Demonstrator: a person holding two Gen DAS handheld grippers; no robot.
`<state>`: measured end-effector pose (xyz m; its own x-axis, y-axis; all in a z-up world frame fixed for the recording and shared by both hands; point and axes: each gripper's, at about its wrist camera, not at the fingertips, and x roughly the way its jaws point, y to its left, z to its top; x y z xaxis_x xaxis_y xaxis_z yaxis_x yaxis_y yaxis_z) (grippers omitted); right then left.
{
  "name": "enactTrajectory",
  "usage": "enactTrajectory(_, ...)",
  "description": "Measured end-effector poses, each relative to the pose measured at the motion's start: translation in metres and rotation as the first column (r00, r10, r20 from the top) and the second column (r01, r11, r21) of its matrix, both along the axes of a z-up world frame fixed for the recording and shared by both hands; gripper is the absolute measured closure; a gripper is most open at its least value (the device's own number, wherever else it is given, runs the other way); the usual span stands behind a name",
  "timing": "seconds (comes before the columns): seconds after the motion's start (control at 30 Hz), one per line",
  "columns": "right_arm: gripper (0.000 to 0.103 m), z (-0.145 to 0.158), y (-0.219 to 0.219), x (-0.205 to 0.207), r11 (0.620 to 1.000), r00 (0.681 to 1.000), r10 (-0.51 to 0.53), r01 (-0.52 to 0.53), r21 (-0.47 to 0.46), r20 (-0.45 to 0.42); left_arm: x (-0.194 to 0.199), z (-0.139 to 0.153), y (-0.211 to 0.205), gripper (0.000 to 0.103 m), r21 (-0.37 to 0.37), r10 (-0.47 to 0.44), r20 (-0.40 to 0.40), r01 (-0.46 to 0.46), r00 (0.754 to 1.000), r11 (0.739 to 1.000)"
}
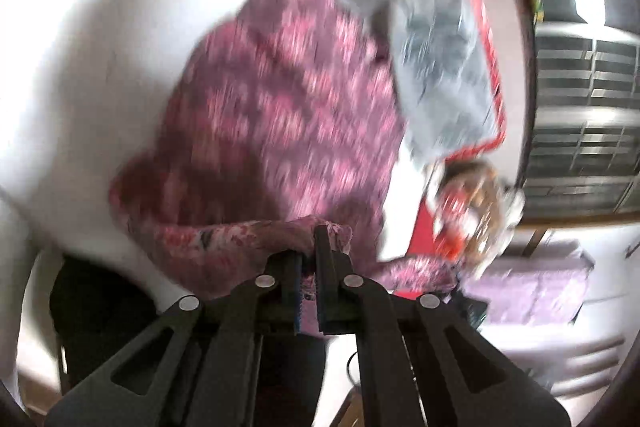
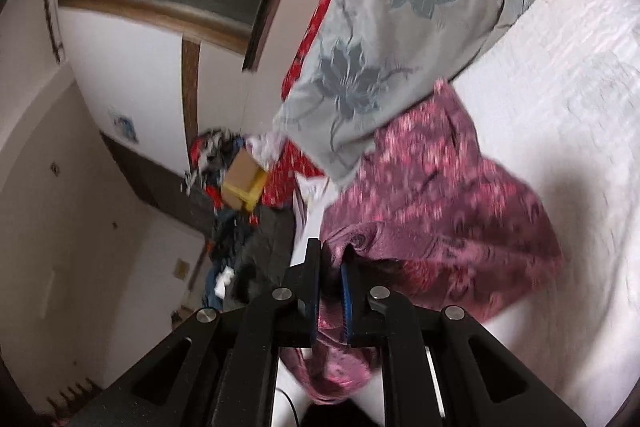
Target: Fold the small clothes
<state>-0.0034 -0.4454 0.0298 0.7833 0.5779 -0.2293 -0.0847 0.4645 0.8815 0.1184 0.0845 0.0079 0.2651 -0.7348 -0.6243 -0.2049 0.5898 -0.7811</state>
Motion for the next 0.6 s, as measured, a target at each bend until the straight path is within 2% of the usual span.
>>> enactTrajectory(0.1, 0.094, -0.003, -0.009, 0.034, 0.999, 0.999, -0.037, 0.037, 0.038, -0.009, 0.036, 0.003, 0.01, 0.1, -0.022, 0.082, 0.052, -0.081, 0.995, 0.996)
enactTrajectory(0.27, 0.094, -0.01, -0.023, 0.1, 0.993, 0.995, -0.095, 0.097, 0.067, -0.024, 0.111, 0.006, 0.018, 0.1, -0.033, 0.164, 0.115, -0.161, 0.98, 0.986)
enactTrajectory(0.43, 0.094, -0.028, -0.034, 0.169, 0.986, 0.987, -0.152, 0.155, 0.063, -0.06, 0.186, 0.003, 0.002, 0.1, -0.035, 0.182, 0.161, -0.178, 0.97, 0.983)
enactTrajectory(0.6, 0.094, -0.057, -0.047, 0.227, 0.971, 0.968, -0.22, 0.228, 0.066, -0.119, 0.252, -0.017, -0.02, 0.1, 0.025, 0.168, 0.169, -0.175, 0.971, 0.984)
